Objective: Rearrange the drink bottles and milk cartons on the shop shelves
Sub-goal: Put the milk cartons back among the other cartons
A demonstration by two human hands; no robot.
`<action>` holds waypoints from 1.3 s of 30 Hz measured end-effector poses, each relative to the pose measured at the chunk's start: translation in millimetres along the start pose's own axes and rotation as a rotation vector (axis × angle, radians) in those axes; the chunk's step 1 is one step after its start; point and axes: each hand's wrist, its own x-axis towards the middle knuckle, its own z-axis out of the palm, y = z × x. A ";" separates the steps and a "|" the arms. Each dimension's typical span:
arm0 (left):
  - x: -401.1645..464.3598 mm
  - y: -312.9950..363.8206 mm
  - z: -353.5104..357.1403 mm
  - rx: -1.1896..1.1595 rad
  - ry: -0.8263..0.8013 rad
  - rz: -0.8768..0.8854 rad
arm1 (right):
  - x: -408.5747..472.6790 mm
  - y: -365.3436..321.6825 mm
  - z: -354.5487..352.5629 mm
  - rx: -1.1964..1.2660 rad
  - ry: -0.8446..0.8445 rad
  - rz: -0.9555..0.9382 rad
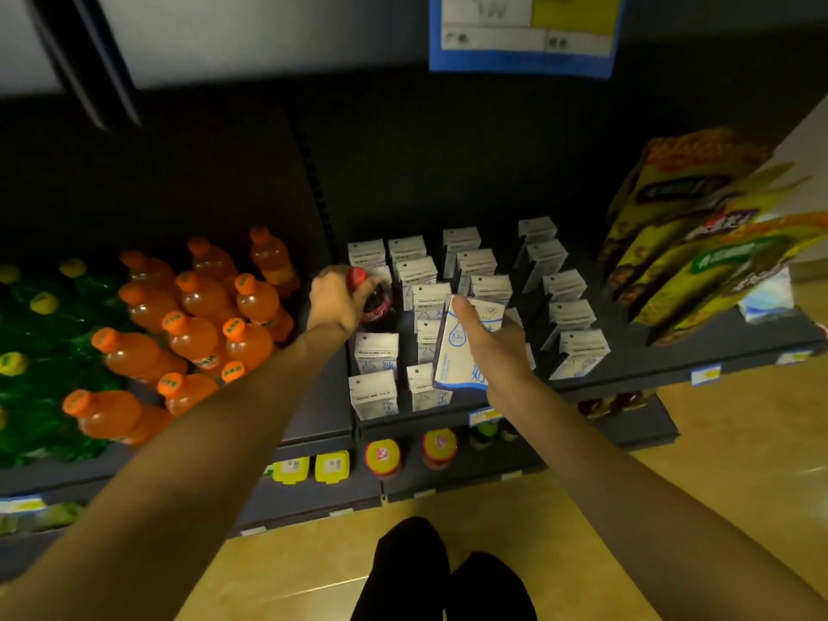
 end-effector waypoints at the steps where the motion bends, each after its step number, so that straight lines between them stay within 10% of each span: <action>1: -4.6 5.2 -10.8 0.004 0.010 0.001 | -2.6 -5.5 0.2 -0.004 -0.009 0.003; 12: -60.5 56.2 -123.2 -0.110 0.236 0.022 | -55.2 -84.0 11.7 -0.115 -0.054 0.082; 21: -129.3 72.1 -128.8 -1.156 0.095 -0.405 | -75.1 -95.5 11.3 -0.131 -0.175 0.092; 39: -171.8 -33.4 -115.8 -1.240 -0.025 -0.478 | 14.3 -60.5 70.0 -0.895 -0.265 -0.412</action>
